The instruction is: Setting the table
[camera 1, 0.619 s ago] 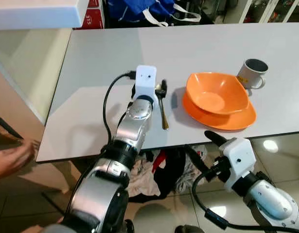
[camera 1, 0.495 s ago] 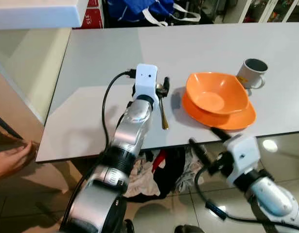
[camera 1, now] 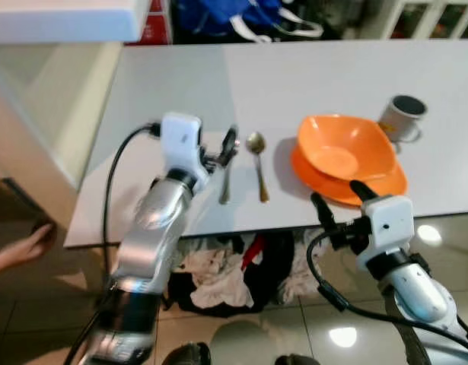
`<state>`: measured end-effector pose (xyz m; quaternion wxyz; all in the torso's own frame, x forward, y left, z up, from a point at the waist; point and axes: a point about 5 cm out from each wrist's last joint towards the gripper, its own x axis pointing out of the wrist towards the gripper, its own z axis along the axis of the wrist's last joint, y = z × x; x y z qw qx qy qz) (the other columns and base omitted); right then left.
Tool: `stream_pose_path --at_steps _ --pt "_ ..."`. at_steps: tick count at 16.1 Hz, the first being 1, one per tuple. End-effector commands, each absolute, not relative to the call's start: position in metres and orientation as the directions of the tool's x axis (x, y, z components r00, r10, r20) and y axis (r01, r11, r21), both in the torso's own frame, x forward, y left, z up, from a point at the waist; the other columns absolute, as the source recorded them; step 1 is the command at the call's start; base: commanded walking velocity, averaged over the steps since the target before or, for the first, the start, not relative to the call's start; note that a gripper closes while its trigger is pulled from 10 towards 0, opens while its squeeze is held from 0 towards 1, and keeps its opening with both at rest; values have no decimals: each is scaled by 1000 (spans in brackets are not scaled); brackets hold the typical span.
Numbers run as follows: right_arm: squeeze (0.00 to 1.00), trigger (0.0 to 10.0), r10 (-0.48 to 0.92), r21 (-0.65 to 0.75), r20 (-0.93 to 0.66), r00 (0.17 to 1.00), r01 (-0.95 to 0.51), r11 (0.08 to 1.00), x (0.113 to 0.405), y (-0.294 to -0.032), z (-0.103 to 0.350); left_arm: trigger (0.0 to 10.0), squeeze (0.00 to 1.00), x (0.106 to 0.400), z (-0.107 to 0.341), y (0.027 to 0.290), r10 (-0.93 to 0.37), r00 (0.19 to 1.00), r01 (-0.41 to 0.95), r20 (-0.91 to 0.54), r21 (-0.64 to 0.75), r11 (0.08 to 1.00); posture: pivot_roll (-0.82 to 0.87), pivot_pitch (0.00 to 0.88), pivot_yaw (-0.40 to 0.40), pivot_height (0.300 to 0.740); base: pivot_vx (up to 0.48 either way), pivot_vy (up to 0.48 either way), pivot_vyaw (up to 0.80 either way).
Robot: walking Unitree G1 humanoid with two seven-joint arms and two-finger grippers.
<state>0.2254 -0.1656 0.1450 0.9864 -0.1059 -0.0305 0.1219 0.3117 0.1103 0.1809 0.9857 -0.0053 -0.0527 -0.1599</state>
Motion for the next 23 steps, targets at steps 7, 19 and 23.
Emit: stream_pose_path --at_steps 7,19,23 --pt "0 10000 107 -169 76 991 -93 981 238 -175 138 10000 0 274 129 126 -296 954 297 -54 14 955 -56 34 8 740 0 0 0" --pt "0 10000 87 -137 72 994 -76 988 247 -175 134 10000 0 286 129 119 -249 967 247 -60 -41 968 -55 35 14 740 0 0 0" --pt "0 10000 107 -147 31 994 -102 984 249 -169 125 10000 0 287 133 112 -282 958 279 -48 -46 959 -56 37 23 740 0 0 392"
